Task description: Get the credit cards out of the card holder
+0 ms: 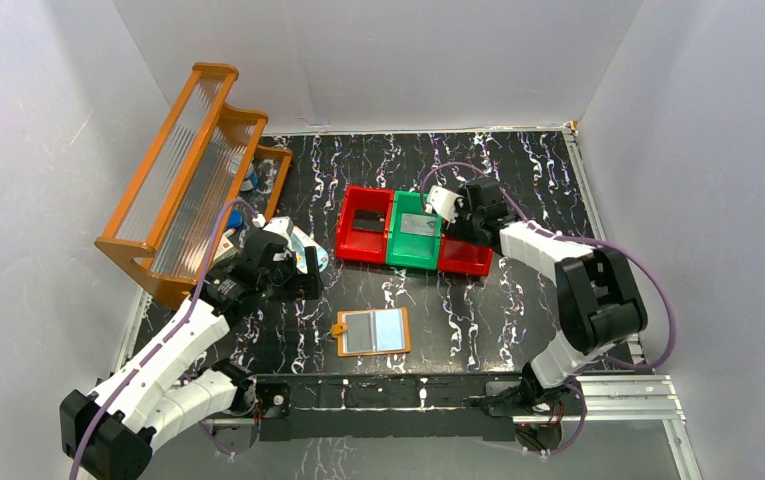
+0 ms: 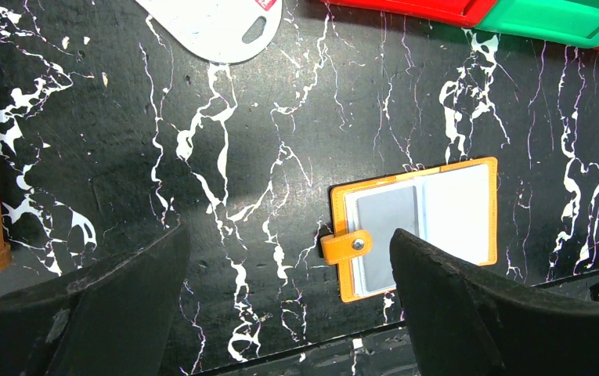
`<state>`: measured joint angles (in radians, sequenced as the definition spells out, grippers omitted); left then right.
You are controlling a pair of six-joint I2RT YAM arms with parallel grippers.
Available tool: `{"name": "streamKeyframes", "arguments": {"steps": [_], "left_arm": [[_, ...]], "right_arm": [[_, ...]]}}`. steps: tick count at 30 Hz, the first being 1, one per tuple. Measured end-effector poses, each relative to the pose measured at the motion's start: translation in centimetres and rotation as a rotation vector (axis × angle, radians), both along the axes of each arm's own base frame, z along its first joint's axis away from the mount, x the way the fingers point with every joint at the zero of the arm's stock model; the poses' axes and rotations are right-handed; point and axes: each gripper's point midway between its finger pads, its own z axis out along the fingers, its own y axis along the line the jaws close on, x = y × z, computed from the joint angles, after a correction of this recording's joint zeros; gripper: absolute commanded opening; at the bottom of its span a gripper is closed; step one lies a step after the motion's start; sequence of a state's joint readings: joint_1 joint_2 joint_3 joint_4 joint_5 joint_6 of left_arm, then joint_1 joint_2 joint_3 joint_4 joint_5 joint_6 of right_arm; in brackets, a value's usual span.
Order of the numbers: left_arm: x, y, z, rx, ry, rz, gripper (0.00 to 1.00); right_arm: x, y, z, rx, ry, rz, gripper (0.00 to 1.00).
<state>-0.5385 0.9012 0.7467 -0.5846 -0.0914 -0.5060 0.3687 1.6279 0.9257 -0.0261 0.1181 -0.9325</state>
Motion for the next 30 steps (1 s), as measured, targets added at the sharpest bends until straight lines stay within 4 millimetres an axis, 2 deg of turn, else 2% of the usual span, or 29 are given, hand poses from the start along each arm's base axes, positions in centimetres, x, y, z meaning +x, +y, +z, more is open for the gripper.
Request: {"name": "streamKeyframes", "arguments": {"steps": [3, 6, 7, 8, 9, 12, 14, 17, 20, 23, 27, 30], "left_arm": [[0.0, 0.0, 0.0, 0.000, 0.000, 0.000, 0.98], [0.0, 0.0, 0.0, 0.000, 0.000, 0.000, 0.98], [0.0, 0.0, 0.0, 0.000, 0.000, 0.000, 0.98], [0.0, 0.0, 0.0, 0.000, 0.001, 0.000, 0.98], [0.0, 0.0, 0.0, -0.001, 0.000, 0.000, 0.98], [0.0, 0.0, 0.1, -0.002, -0.002, 0.002, 0.98], [0.0, 0.1, 0.1, -0.003, -0.007, 0.004, 0.98], [0.0, 0.2, 0.4, -0.005, -0.018, 0.009, 0.98], [0.1, 0.3, 0.5, -0.003, -0.025, 0.014, 0.98], [0.2, 0.4, 0.5, 0.002, -0.028, 0.018, 0.98], [0.2, 0.4, 0.5, 0.003, -0.028, 0.020, 0.98], [0.2, 0.4, 0.5, 0.003, -0.028, 0.021, 0.98]], "right_arm": [[-0.4, 0.4, 2.4, 0.058, -0.035, -0.011, 0.73], [-0.7, 0.8, 5.7, 0.155, -0.094, -0.040, 0.80], [-0.9, 1.1, 6.9, 0.201, -0.111, -0.054, 0.85], [-1.3, 1.5, 8.1, 0.267, -0.126, -0.069, 0.95], [-1.8, 2.0, 9.2, 0.331, -0.134, -0.079, 0.98], [-3.7, 3.7, 11.7, 0.572, -0.132, -0.115, 0.98], [-5.3, 4.7, 12.7, 0.775, -0.098, -0.187, 0.98], [-7.6, 5.2, 11.7, 1.064, 0.049, -0.438, 0.98], [-8.8, 6.0, 10.5, 1.191, 0.180, -0.562, 0.98], [-10.9, 7.6, 8.5, 1.340, 0.374, -0.662, 0.98], [-14.3, 9.5, 5.4, 1.403, 0.604, -0.789, 0.98], [-17.2, 11.9, 4.3, 1.338, 0.681, -0.827, 0.90]]}}
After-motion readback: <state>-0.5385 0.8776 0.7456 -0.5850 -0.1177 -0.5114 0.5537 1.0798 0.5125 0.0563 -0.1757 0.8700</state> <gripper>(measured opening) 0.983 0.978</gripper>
